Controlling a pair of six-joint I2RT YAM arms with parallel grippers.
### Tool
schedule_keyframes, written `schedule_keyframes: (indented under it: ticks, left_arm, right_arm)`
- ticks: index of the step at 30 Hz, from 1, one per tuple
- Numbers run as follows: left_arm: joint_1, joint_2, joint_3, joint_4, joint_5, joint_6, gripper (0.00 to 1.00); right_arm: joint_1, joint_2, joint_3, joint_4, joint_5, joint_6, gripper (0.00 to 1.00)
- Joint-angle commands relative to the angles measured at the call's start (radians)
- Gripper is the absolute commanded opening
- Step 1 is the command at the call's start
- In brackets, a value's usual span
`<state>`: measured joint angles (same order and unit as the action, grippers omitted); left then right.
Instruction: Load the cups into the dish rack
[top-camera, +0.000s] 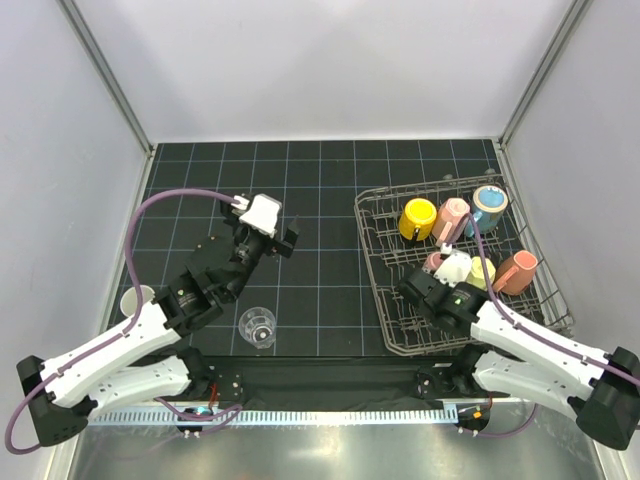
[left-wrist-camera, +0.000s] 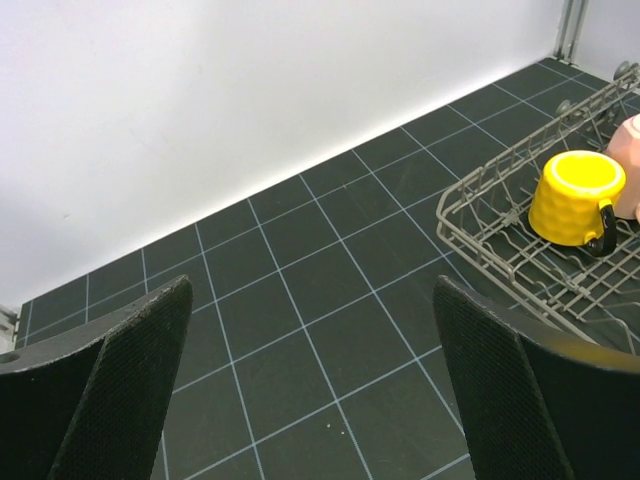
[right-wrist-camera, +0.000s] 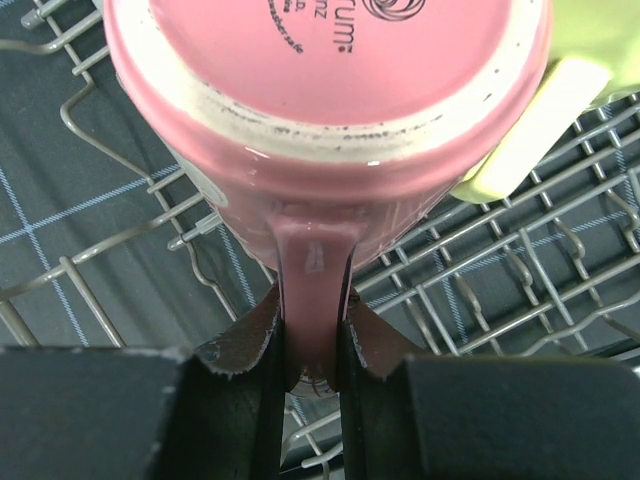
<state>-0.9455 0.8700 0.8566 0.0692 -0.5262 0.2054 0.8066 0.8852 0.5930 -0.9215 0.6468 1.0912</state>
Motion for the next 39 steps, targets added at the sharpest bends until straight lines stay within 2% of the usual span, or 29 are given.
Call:
schedule_keyframes:
  ticks: [1, 2, 7, 18, 19, 22, 26, 29, 31, 34, 35, 37, 39]
  left_arm:
    - [0.007, -0.014, -0.004, 0.067, -0.037, -0.009, 0.98]
    - [0.007, -0.014, -0.004, 0.067, -0.037, -0.011, 0.98]
    - [0.008, -0.046, -0.027, 0.102, -0.041, -0.023, 0.98]
    - [0.008, -0.055, -0.033, 0.09, -0.034, -0.046, 0.97]
    - [0.008, -0.052, -0.024, 0.083, -0.032, -0.05, 0.97]
    - [0.008, -0.032, -0.014, 0.061, -0.034, -0.051, 0.97]
    - [0.008, -0.005, 0.005, 0.038, -0.06, -0.084, 0.96]
    - [0.01, 0.018, 0.1, -0.118, -0.07, -0.202, 0.92]
    - [0.01, 0.017, 0.171, -0.271, -0.058, -0.341, 0.93]
    - [0.01, -0.02, 0.211, -0.448, -0.051, -0.481, 0.92]
    - [0.01, -0.032, 0.214, -0.498, -0.038, -0.573, 0.9]
    - [0.01, -0.052, 0.234, -0.647, 0.0, -0.653, 0.83]
    - [0.01, -0.081, 0.258, -0.739, 0.02, -0.77, 0.82]
  right_arm:
    - [0.039, 0.026, -0.007, 0.004, 0.037, 0.088, 0.18]
    - [0.052, 0.031, -0.007, 0.001, 0.036, 0.094, 0.24]
    - [0.091, 0.044, -0.025, -0.005, 0.019, 0.113, 0.43]
    - [0.141, -0.031, 0.025, -0.066, -0.022, 0.09, 0.57]
    - [0.143, -0.037, 0.036, -0.071, -0.047, 0.082, 0.63]
    - [0.144, -0.06, 0.06, -0.079, -0.096, 0.047, 0.72]
    - [0.154, -0.097, 0.103, -0.108, -0.118, -0.019, 0.74]
    - [0.157, -0.129, 0.148, -0.143, -0.116, -0.077, 0.76]
    - [0.157, -0.143, 0.184, -0.177, -0.113, -0.099, 0.77]
    - [0.157, -0.143, 0.226, -0.171, -0.134, -0.187, 0.82]
    - [0.157, -0.137, 0.241, -0.18, -0.133, -0.212, 0.84]
    - [0.157, -0.114, 0.295, -0.204, -0.133, -0.238, 0.87]
    - [0.157, -0.086, 0.35, -0.221, -0.133, -0.277, 0.89]
